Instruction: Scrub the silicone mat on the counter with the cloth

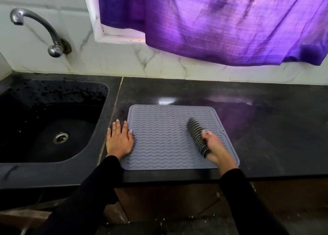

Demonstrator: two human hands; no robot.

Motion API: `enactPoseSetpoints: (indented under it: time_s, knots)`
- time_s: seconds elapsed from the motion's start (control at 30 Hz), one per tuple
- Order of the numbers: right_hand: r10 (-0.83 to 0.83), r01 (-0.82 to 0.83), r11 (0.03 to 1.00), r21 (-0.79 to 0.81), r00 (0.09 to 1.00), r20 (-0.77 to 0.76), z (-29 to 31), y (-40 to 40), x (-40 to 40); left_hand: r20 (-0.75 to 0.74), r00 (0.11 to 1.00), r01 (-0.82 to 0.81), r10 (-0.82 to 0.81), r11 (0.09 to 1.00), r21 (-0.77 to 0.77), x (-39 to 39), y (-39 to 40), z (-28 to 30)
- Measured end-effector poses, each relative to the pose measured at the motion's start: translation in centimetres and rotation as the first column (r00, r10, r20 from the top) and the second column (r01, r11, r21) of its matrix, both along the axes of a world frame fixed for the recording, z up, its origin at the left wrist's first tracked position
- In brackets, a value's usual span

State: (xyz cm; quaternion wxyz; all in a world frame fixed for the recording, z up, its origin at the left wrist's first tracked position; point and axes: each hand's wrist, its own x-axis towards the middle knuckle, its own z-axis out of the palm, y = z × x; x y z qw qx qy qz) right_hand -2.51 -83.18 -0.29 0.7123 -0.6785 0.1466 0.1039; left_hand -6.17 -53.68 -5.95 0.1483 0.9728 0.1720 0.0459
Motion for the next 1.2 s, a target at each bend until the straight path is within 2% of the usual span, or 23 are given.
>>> enactPoseSetpoints:
  time_s: [0.03,0.07,0.13,0.2,0.23,0.33,0.37,0.4,0.5,0.6,0.7,0.77,0.8,0.83,0.87,0.93,0.97,1.0,1.03,1.1,1.13,1.17,1.2]
  knots:
    - [-0.13,0.132,0.986,0.1,0.991,-0.035,0.5,-1.0,0.7,-0.002,1.0,0.001,-0.001,1.0,0.0,0.0,0.0,0.0]
    - [-0.207,0.207,0.975,0.078,0.978,0.003,1.0,-1.8,1.3,0.004,1.0,-0.002,0.002,1.0,0.003,0.0,-0.1,0.0]
    - [-0.196,0.242,0.935,-0.261,0.962,0.192,1.5,-2.7,2.1,0.011,1.0,-0.01,0.01,1.0,0.006,0.0,-0.2,-0.1]
    - [-0.012,0.184,0.734,-0.654,0.966,0.258,1.1,-2.4,2.1,0.012,1.0,-0.016,0.016,1.0,0.012,0.1,-0.2,-0.2]
    - [0.1,0.119,0.628,-0.769,0.968,0.231,0.2,-2.1,2.0,0.01,1.0,-0.018,0.018,1.0,0.016,0.2,-0.1,-0.3]
    - [0.368,0.004,0.257,-0.966,0.924,0.101,-3.1,-1.0,1.8,0.025,0.999,-0.025,0.025,0.999,0.025,0.3,-0.1,-0.5]
    - [0.397,0.014,0.186,-0.982,0.914,0.088,-3.9,-1.0,1.8,0.03,0.999,-0.026,0.025,0.999,0.03,0.2,-0.1,-0.6]
    - [0.401,0.021,0.158,-0.987,0.912,0.084,-4.2,-1.1,1.9,0.031,0.999,-0.029,0.028,0.999,0.034,0.3,-0.1,-0.7]
    - [0.404,0.02,0.248,-0.968,0.907,0.122,-4.0,-2.1,2.6,0.024,0.999,-0.036,0.035,0.998,0.042,0.5,-0.1,-0.8]
    - [0.366,-0.01,0.482,-0.876,0.911,0.191,-3.0,-3.0,3.1,0.025,0.999,-0.043,0.042,0.997,0.056,0.5,-0.1,-0.8]
    - [0.263,0.005,0.596,-0.803,0.944,0.201,-2.1,-3.2,3.3,0.006,0.999,-0.041,0.041,0.998,0.047,0.5,-0.1,-0.7]
    - [0.112,0.005,0.784,-0.621,0.983,0.149,-1.1,-4.1,4.7,-0.002,0.999,-0.036,0.037,0.998,0.044,0.5,-0.1,-0.5]
    - [0.019,0.014,0.902,-0.431,0.997,0.072,0.0,-4.7,5.1,0.003,0.999,-0.032,0.032,0.998,0.045,0.3,-0.2,-0.4]
    - [-0.044,0.046,0.963,-0.267,0.999,0.017,1.1,-5.4,5.6,0.006,1.0,-0.03,0.03,0.999,0.042,0.2,-0.2,-0.3]
    - [-0.122,0.117,0.975,-0.187,0.992,-0.014,1.7,-5.9,6.3,-0.001,0.999,-0.033,0.033,0.999,0.035,0.2,-0.2,-0.2]
    - [-0.236,0.235,0.933,-0.272,0.971,0.032,2.4,-6.2,6.3,-0.006,0.999,-0.035,0.035,0.999,0.029,0.2,-0.2,-0.1]
    - [-0.232,0.252,0.874,-0.415,0.968,0.098,2.4,-5.9,5.8,-0.004,0.999,-0.039,0.04,0.999,0.023,0.2,-0.2,-0.1]
    - [-0.174,0.246,0.764,-0.597,0.969,0.177,2.3,-5.3,4.8,0.0,0.999,-0.045,0.045,0.999,0.018,0.2,-0.2,0.0]
    - [-0.061,0.199,0.675,-0.711,0.975,0.214,1.8,-4.5,3.7,0.002,0.999,-0.044,0.044,0.999,0.019,0.2,-0.3,0.0]
    - [0.176,0.071,0.539,-0.84,0.965,0.194,-0.8,-2.8,1.8,0.0,0.999,-0.041,0.041,0.999,0.028,0.3,-0.4,0.0]
    - [0.273,0.052,0.428,-0.902,0.944,0.184,-2.3,-2.2,1.2,-0.003,0.999,-0.039,0.039,0.999,0.03,0.4,-0.3,-0.1]
    - [0.331,0.073,0.347,-0.935,0.923,0.195,-3.7,-2.0,0.9,-0.002,0.999,-0.042,0.042,0.999,0.03,0.4,-0.2,-0.2]
    - [0.338,0.105,0.323,-0.941,0.916,0.218,-4.4,-2.0,0.9,0.004,0.999,-0.044,0.044,0.998,0.034,0.4,-0.2,-0.3]
